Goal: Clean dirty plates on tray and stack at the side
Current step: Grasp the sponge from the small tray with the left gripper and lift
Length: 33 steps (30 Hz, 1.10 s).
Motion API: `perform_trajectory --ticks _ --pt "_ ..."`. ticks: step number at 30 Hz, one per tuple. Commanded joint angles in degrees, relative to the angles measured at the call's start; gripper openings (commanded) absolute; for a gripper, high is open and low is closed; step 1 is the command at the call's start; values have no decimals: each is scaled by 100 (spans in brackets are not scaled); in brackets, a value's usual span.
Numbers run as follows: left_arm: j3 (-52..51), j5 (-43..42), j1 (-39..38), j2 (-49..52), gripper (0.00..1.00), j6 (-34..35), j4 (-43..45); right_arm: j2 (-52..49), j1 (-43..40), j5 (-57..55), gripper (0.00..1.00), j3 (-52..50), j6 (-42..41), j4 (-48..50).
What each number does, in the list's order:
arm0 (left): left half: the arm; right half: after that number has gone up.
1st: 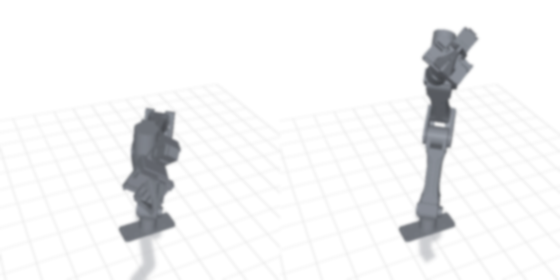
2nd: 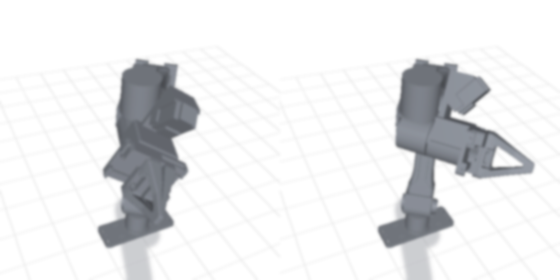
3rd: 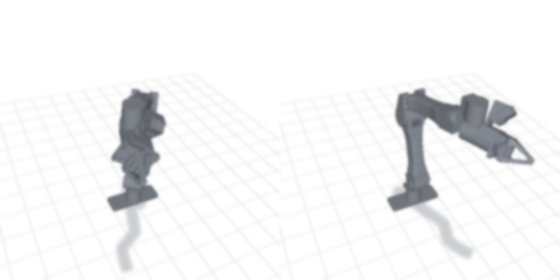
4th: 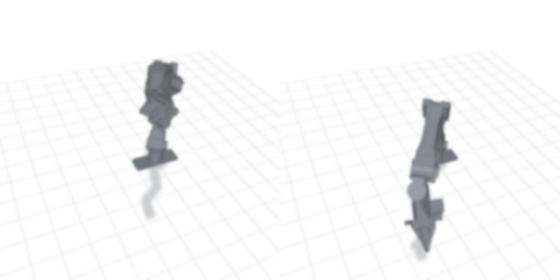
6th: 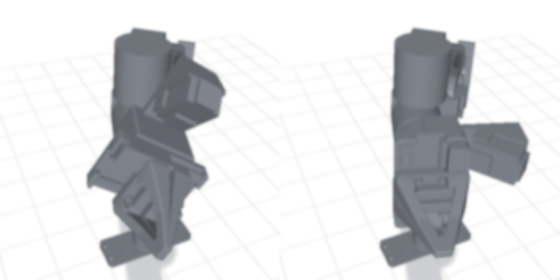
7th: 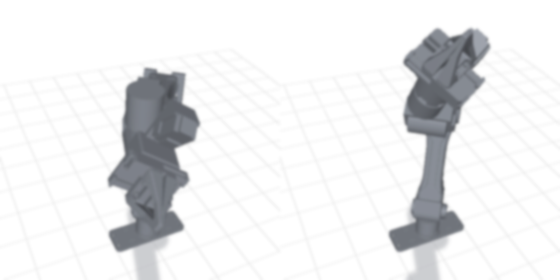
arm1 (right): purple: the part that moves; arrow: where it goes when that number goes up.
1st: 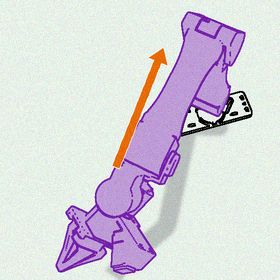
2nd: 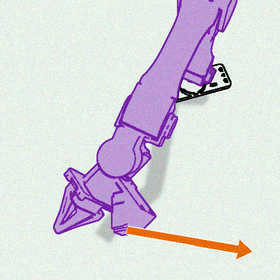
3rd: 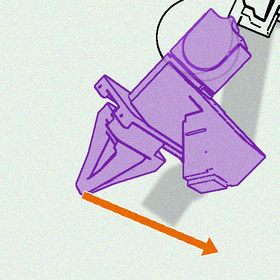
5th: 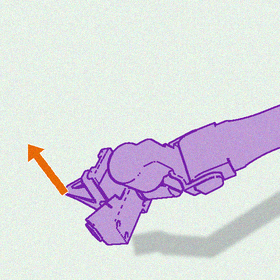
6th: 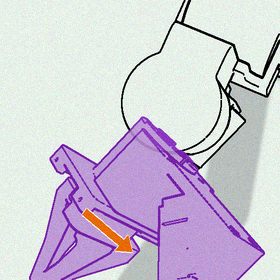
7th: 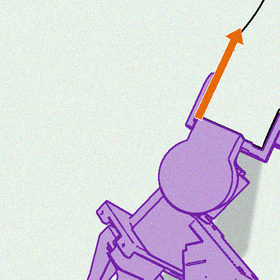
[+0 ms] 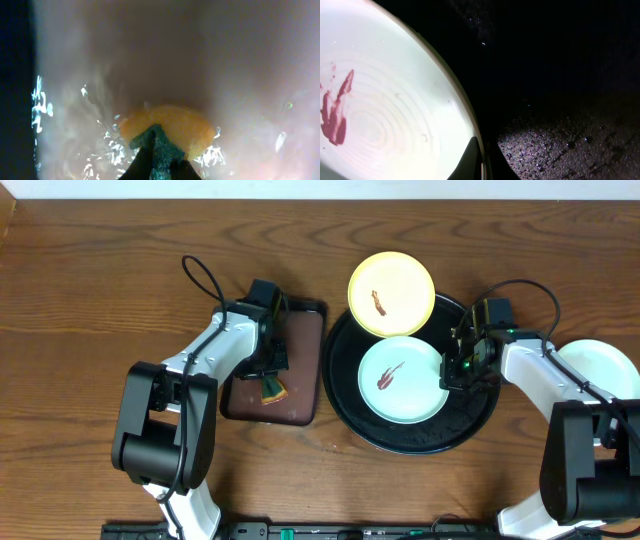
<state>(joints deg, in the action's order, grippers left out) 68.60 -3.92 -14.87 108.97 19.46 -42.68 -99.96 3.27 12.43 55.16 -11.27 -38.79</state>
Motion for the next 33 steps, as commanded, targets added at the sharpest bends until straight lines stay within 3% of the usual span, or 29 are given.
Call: perform_trajectory --ticks 1,2,4,11,13,16,22,23,26,29,33 --pt "409 -7 7 -525 11 -245 -227 -55 -55 -356 1 -57 83 -68" --pt "407 -7 9 -728 39 -249 -267 -55 -55 -356 1 -57 83 -63" --pt "407 -9 2 -785 51 -247 -402 -55 -55 -356 1 -55 83 -63" --pt "-35 -9 -4 -570 53 -81 -382 -55 -55 -356 1 -55 81 -63" --pt "-269 -11 -20 -494 50 -13 -13 -55 -55 -356 1 -57 81 -63" --pt "-442 -264 -37 -374 31 -11 321 -55 -55 -354 1 -57 79 -63" --pt "-444 -654 -157 -70 21 -11 516 -55 -55 -313 1 -55 76 -59" --pt "-444 -654 -236 87 8 -11 564 -55 -55 -313 1 -55 79 -59" --pt "-389 -533 -289 238 7 -13 470 -55 -50 -315 1 -57 81 -52" --pt "94 -133 -267 50 7 -17 -212 -55 -50 -317 1 -55 83 -37" --pt "1222 -201 -343 -337 7 -79 -1204 -55 -50 -317 1 -55 79 22"
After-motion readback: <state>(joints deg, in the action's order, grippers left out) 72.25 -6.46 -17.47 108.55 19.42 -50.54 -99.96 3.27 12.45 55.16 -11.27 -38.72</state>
